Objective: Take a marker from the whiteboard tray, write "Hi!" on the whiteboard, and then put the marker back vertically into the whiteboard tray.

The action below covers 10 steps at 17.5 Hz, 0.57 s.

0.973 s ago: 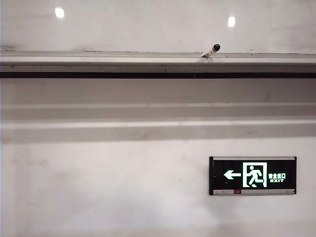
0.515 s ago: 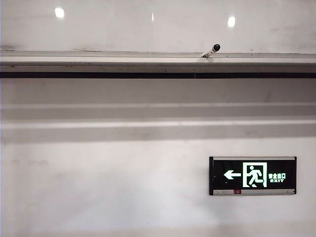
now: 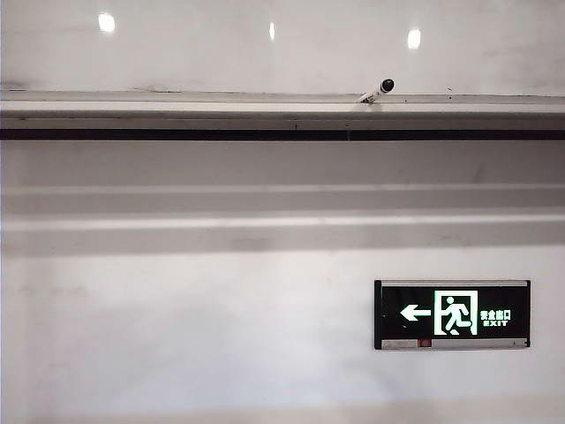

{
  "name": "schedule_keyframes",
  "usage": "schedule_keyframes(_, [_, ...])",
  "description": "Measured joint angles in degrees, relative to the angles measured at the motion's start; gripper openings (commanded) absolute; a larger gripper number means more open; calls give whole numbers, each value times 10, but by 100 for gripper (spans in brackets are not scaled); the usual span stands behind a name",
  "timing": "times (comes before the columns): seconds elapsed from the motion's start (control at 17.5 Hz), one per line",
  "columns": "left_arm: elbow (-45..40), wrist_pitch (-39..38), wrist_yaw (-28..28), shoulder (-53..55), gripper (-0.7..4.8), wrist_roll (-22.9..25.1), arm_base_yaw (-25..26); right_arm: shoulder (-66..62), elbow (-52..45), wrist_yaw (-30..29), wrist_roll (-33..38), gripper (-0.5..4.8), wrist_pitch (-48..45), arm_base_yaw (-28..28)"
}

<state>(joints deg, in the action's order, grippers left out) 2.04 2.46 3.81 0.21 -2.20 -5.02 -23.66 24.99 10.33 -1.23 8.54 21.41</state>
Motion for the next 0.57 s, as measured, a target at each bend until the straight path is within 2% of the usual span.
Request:
schedule_keyframes(0.29, [-17, -17, -10, 0, -5, 3, 60, 0, 0, 0, 0, 63, 0, 0])
schedule_keyframes(0.57, [-17, -22, -13, 0, -3, 15, 63, 0, 0, 0, 0, 63, 0, 0])
